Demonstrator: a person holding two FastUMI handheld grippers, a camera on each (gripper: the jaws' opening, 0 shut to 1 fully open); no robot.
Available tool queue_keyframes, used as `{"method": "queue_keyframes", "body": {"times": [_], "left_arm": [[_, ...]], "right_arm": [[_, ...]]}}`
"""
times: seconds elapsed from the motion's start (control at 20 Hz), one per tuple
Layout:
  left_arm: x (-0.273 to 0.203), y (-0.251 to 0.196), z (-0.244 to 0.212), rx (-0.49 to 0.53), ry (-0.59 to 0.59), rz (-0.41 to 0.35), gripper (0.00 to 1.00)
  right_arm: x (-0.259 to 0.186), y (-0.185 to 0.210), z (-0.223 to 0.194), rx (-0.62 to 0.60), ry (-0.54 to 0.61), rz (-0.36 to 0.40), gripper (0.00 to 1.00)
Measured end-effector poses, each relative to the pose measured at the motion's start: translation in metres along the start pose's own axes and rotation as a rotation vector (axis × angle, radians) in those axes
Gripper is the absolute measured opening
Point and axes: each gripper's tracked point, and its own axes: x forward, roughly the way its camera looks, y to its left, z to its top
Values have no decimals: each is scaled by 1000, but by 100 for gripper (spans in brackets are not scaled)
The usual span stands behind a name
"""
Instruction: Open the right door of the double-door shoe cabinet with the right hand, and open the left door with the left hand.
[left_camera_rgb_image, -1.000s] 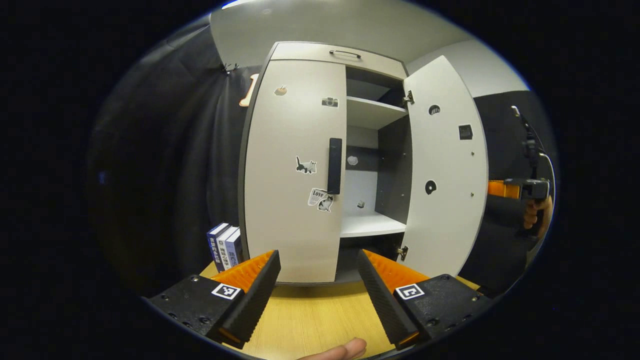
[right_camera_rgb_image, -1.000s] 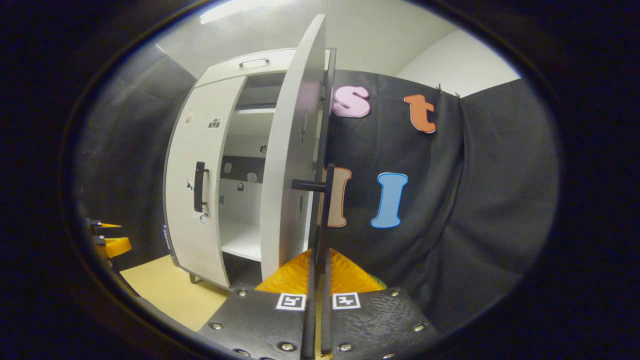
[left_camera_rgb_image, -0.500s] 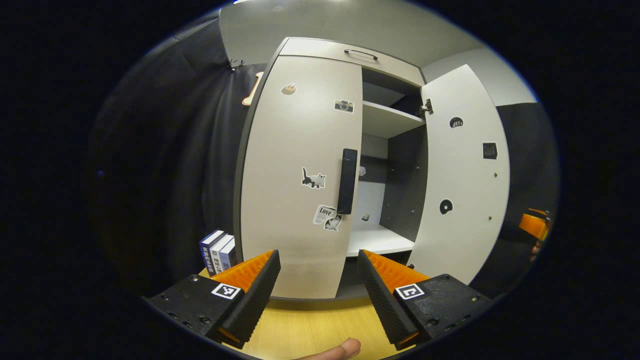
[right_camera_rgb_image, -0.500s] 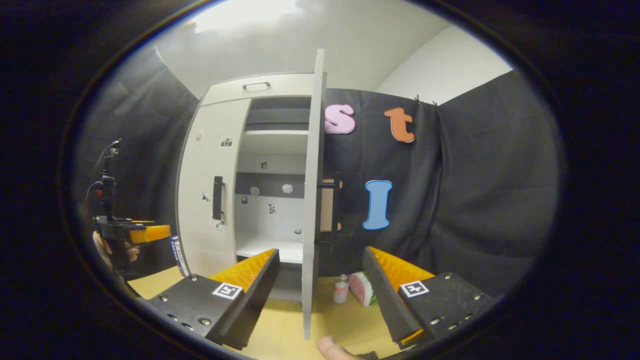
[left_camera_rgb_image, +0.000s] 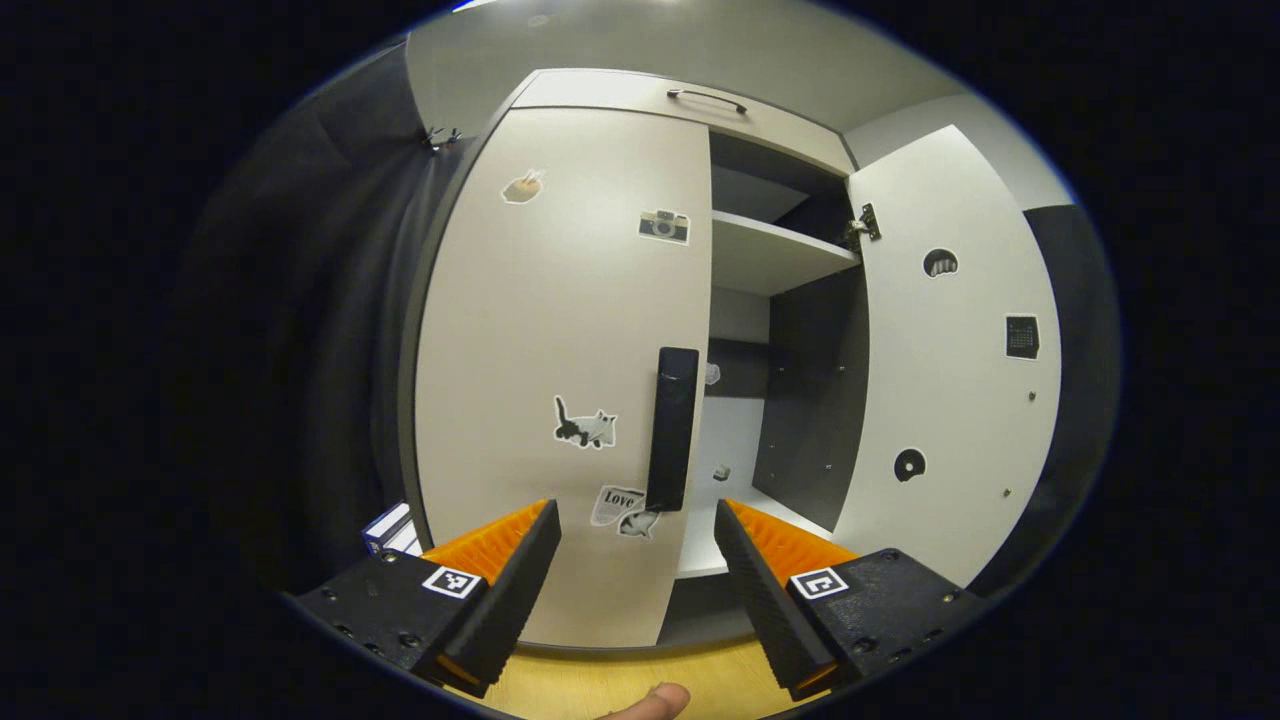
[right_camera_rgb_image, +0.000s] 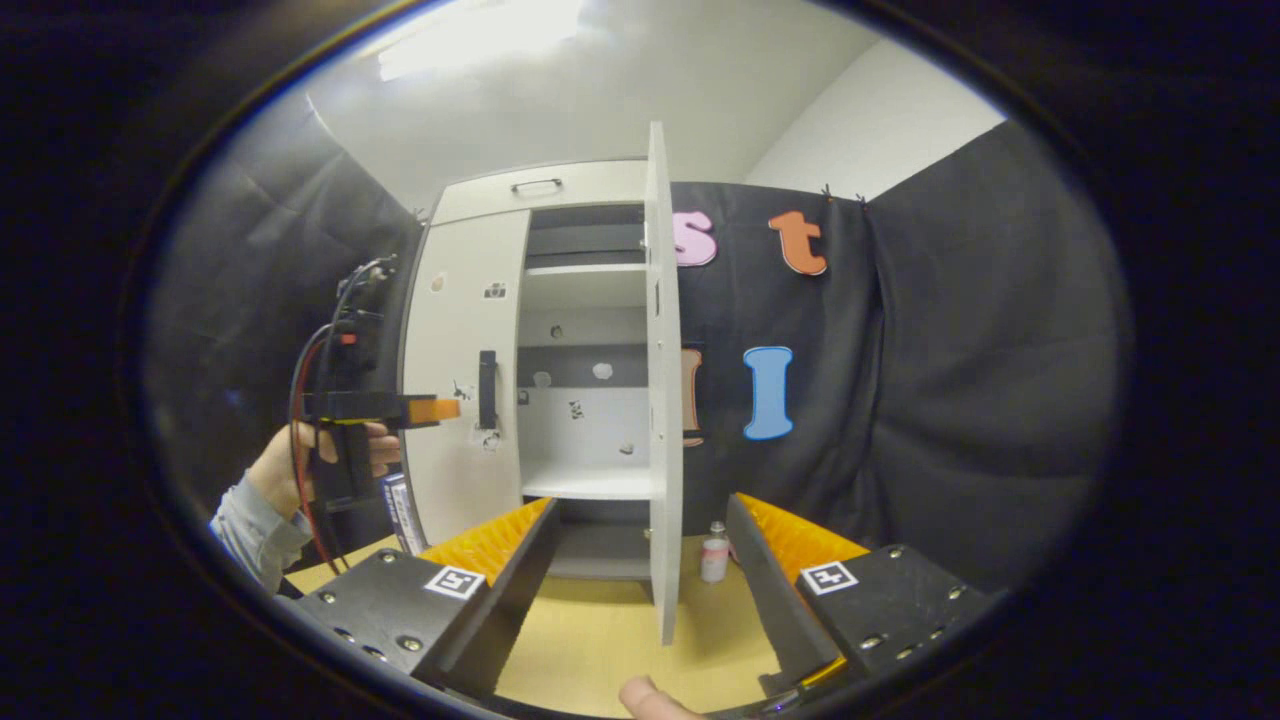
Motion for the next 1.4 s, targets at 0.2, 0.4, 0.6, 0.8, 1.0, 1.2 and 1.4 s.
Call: {"method": "queue_keyframes", "body": {"times": [0.2, 0.4, 0.6, 0.8, 1.0, 1.2, 1.4], "left_arm": [[41, -4, 9, 31, -20, 27, 96], [71, -8, 6, 39, -3, 36, 95], [88, -14, 1, 57, 12, 23, 83], [105, -9, -16, -24, 61, 21, 39], [106, -7, -12, 63, 46, 32, 31], [102, -7, -17, 60, 95, 36, 26], [98, -8, -15, 43, 92, 36, 23]], "right_arm": [[-5, 13, -16, 19, 9, 37, 98], [-5, 14, -32, 28, 23, 47, 99], [-3, 15, -45, 33, 39, 70, 99], [-4, 11, -54, 53, 50, 68, 99], [-3, 8, -61, 71, 64, 52, 99], [-12, 0, -60, 67, 50, -6, 99], [-27, 20, -59, 8, 47, 19, 100]]}}
